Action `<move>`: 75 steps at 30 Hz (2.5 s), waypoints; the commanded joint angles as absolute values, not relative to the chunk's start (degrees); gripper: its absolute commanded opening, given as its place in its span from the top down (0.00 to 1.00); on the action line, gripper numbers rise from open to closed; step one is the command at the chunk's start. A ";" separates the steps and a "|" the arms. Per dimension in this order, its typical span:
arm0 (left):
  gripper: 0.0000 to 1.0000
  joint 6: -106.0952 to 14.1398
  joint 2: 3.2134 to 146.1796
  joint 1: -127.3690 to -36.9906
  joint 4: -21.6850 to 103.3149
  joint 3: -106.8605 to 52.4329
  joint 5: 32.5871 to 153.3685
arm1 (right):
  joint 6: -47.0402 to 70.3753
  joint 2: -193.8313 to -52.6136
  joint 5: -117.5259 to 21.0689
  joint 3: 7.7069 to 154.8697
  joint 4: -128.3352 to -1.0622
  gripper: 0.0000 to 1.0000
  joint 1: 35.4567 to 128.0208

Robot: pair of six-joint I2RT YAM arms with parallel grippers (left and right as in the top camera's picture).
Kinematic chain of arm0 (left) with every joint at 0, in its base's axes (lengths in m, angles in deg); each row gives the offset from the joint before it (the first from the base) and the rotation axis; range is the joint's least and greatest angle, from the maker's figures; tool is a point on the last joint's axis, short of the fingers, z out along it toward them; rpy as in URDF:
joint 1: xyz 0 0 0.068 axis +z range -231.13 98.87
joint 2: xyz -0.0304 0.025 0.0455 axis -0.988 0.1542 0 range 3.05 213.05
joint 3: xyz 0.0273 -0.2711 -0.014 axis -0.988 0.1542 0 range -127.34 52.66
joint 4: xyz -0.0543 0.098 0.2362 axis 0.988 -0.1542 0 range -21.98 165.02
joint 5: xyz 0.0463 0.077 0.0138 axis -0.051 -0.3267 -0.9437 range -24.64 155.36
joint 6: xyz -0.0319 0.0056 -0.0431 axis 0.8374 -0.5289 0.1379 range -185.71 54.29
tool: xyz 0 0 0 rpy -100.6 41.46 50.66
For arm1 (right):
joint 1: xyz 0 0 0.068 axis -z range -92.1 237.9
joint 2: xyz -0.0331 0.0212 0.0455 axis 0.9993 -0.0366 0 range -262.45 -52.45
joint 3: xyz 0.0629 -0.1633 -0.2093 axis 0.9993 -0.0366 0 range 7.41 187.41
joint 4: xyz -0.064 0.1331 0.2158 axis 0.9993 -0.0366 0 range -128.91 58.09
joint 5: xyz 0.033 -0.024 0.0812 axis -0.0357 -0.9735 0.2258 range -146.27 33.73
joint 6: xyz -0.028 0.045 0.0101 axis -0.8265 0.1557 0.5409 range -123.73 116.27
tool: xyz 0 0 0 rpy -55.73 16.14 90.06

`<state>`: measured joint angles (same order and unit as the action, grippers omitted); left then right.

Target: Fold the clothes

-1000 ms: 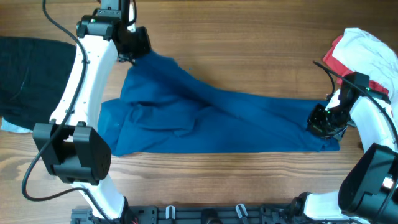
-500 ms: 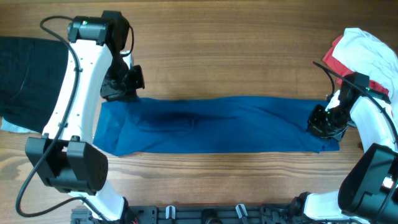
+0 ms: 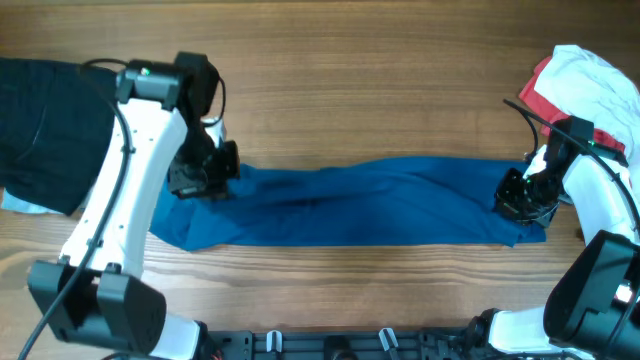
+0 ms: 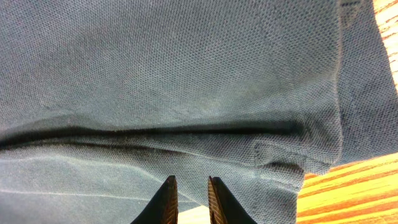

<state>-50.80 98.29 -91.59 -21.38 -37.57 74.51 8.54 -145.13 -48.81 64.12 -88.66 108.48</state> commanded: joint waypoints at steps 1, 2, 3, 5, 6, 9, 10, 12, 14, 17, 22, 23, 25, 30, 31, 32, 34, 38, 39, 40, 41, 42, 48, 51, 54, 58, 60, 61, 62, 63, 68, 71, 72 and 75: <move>0.96 -48.72 94.31 -92.77 -21.53 -34.65 75.01 | 8.43 -145.86 -49.40 63.94 -88.93 0.83 108.35; 0.96 -48.74 93.88 -93.12 -21.53 -33.99 74.51 | 8.41 -145.86 -49.40 63.94 -88.93 0.83 108.35; 0.96 -48.68 93.79 -93.38 -21.53 -33.60 74.18 | 8.43 -145.86 -49.40 63.94 -88.93 0.83 108.35; 0.96 -47.39 94.01 -93.47 -20.37 -33.46 71.01 | 8.43 -145.86 -49.40 63.94 -88.93 0.83 108.35; 0.96 -46.73 94.01 -93.47 -19.15 -33.46 69.61 | 8.45 -145.86 -49.40 63.94 -88.95 0.83 108.35; 0.96 -45.14 94.03 -93.84 -15.15 -33.46 69.55 | 8.45 -145.86 -49.90 63.94 -89.36 0.83 108.35; 0.96 -45.05 94.03 -94.34 -14.36 -33.46 69.61 | 9.18 -145.86 -51.34 63.94 -89.36 0.83 108.35; 0.96 -45.05 94.03 -95.65 -13.40 -33.46 69.59 | 10.40 -145.83 -51.82 64.08 -89.17 0.83 108.35; 0.96 -45.09 94.03 -98.10 -10.67 -32.70 69.59 | 9.83 -145.79 -50.91 65.10 -90.09 0.83 108.35; 0.95 -45.09 94.51 -102.21 -4.05 -29.20 69.59 | 9.79 -145.77 -51.39 65.74 -91.07 0.83 108.35; 0.92 -45.07 95.54 -105.49 4.98 -23.80 69.57 | 9.88 -145.77 -53.00 65.76 -92.80 0.85 108.35; 0.92 -45.07 96.04 -105.69 6.42 -22.60 69.57 | 9.94 -145.66 -53.07 65.80 -93.50 0.86 108.35; 0.91 -45.07 96.89 -105.67 9.26 -20.39 69.57 | 9.88 -145.16 -53.09 66.37 -95.20 0.86 108.35; 0.91 -45.33 100.74 -105.69 16.74 -16.39 69.59 | 11.93 -141.94 -54.01 67.16 -98.06 0.78 108.46; 0.91 -45.35 101.55 -105.69 17.66 -16.22 69.57 | 11.93 -141.42 -54.73 67.16 -98.28 0.58 108.46; 0.91 -45.35 102.53 -105.69 18.31 -16.22 69.59 | 11.95 -141.16 -55.82 67.16 -98.68 0.48 108.46; 0.92 -45.33 103.89 -105.69 19.17 -16.22 69.59 | 14.29 -141.09 -59.95 66.98 -99.90 0.47 108.46; 0.92 -45.31 104.17 -105.69 18.86 -16.22 69.83 | 16.45 -141.09 -61.88 66.92 -100.05 0.48 108.46; 0.92 -45.33 104.17 -105.69 18.68 -16.22 69.81 | 16.41 -141.11 -61.88 66.87 -99.96 0.49 108.46; 0.92 -45.31 104.17 -105.69 18.55 -16.22 69.83 | 16.32 -141.11 -61.88 66.63 -99.72 0.51 108.46; 0.92 -45.31 104.17 -105.69 18.44 -16.22 69.83 | 16.24 -141.11 -61.83 66.00 -98.98 0.53 108.46; 0.92 -45.31 104.17 -105.69 18.36 -16.22 69.83 | 16.26 -141.11 -61.64 65.43 -98.48 0.53 108.46; 0.92 -45.31 104.17 -105.69 18.14 -16.22 70.27 | 15.89 -141.18 -59.89 60.54 -92.64 0.53 108.46; 0.93 -45.31 104.17 -105.69 17.79 -16.22 70.27 | 15.93 -141.16 -59.67 60.54 -92.56 0.53 108.46; 0.93 -45.33 104.17 -105.69 17.79 -16.22 70.25 | 16.04 -141.18 -59.63 60.14 -92.40 0.53 108.46; 0.93 -45.33 104.17 -105.69 17.79 -16.22 70.25 | 17.74 -141.66 -59.19 57.45 -89.67 0.53 108.46; 0.93 -45.33 104.17 -105.67 17.81 -16.22 70.25 | 19.08 -142.55 -58.73 56.38 -88.51 0.53 108.46; 0.93 -45.33 104.17 -105.67 17.79 -16.22 70.25 | 19.19 -143.01 -58.05 56.23 -88.05 0.53 108.46; 0.93 -45.33 104.17 -105.67 17.79 -16.22 70.25 | 19.16 -143.58 -57.22 56.14 -87.22 0.55 108.46; 0.93 -45.33 104.17 -105.67 17.79 -16.22 70.25 | 19.19 -144.02 -57.05 56.14 -86.26 0.70 108.46; 0.93 -45.33 104.17 -105.69 17.79 -16.22 70.25 | 19.14 -144.02 -57.11 56.14 -84.14 0.96 108.46; 0.93 -45.33 104.17 -105.67 17.79 -16.22 70.22 | 18.88 -144.00 -57.57 57.78 -83.64 0.96 108.46; 0.93 -45.33 104.17 -105.67 17.77 -16.22 70.22 | 18.90 -143.91 -58.01 59.92 -84.34 0.96 108.46; 0.93 -45.33 104.17 -105.67 17.55 -16.22 70.22 | 18.36 -143.84 -59.74 71.16 -88.40 0.96 108.46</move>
